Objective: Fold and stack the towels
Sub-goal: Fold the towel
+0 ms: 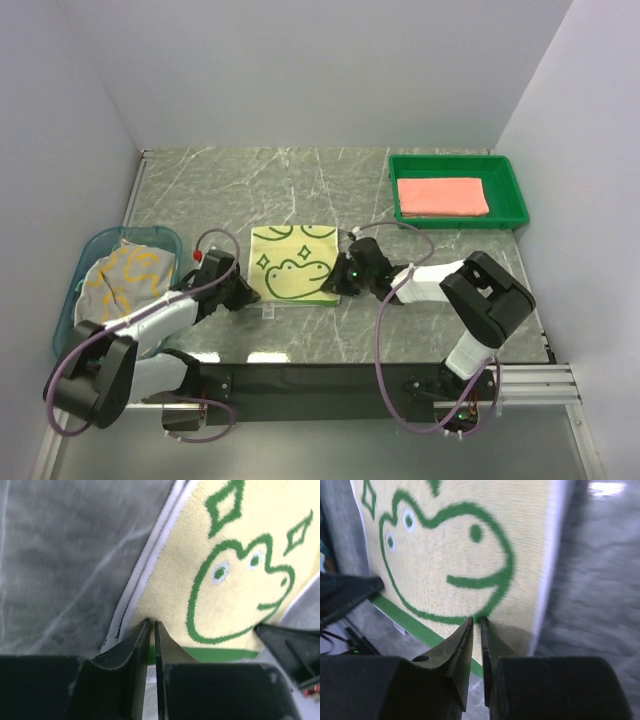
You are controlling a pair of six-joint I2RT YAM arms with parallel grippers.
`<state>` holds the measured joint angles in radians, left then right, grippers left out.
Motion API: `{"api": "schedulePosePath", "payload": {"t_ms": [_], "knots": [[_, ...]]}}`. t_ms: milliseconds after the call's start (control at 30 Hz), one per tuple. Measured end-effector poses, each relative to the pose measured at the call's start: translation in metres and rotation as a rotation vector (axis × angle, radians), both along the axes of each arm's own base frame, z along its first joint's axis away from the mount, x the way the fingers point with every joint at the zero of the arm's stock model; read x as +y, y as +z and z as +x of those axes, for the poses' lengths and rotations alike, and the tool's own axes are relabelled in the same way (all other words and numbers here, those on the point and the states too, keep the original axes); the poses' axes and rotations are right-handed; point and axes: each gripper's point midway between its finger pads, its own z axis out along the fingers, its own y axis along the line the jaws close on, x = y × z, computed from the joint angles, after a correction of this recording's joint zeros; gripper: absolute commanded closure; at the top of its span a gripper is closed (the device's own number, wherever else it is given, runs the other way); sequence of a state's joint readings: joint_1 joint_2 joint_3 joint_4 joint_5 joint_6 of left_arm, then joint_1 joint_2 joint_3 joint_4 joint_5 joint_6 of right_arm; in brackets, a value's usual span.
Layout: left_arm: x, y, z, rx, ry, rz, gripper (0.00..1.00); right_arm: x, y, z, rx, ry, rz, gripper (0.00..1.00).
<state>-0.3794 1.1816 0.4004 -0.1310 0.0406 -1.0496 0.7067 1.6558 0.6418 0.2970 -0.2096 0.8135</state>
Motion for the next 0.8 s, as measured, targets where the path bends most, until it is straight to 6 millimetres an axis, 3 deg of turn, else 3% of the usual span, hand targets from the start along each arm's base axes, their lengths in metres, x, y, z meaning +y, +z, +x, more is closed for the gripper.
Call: {"api": "schedulePosePath", "payload": {"t_ms": [167, 267, 367, 400, 467, 500, 533, 633, 700, 800], "knots": [[-0.003, 0.001, -0.024, -0.005, -0.014, -0.041, 0.80, -0.015, 0.000, 0.006, 0.036, -0.056, 0.062, 0.81], [-0.002, 0.006, -0.036, -0.010, -0.023, -0.053, 0.70, -0.018, 0.004, 0.007, 0.032, -0.060, 0.072, 0.80], [0.000, 0.021, -0.036, -0.051, -0.020, -0.059, 0.56, -0.017, 0.015, 0.010, 0.010, -0.054, 0.088, 0.69], [0.000, 0.028, -0.034, -0.069, -0.017, -0.061, 0.42, -0.015, 0.021, 0.012, -0.004, -0.050, 0.097, 0.62], [-0.001, 0.048, -0.023, -0.116, -0.011, -0.060, 0.27, -0.008, 0.037, 0.021, -0.042, -0.043, 0.124, 0.56], [-0.001, 0.060, -0.014, -0.150, 0.002, -0.057, 0.15, -0.003, 0.047, 0.028, -0.066, -0.041, 0.140, 0.51], [-0.001, 0.073, -0.003, -0.183, 0.017, -0.052, 0.13, 0.003, 0.058, 0.036, -0.090, -0.039, 0.159, 0.48], [-0.004, 0.102, 0.032, -0.269, 0.060, -0.061, 0.11, 0.023, 0.095, 0.066, -0.175, -0.041, 0.236, 0.46], [-0.005, 0.108, 0.056, -0.301, 0.085, -0.071, 0.16, 0.037, 0.111, 0.087, -0.216, -0.044, 0.284, 0.45], [-0.004, 0.097, 0.091, -0.303, 0.120, -0.077, 0.20, 0.055, 0.121, 0.118, -0.249, -0.052, 0.336, 0.45]]}}
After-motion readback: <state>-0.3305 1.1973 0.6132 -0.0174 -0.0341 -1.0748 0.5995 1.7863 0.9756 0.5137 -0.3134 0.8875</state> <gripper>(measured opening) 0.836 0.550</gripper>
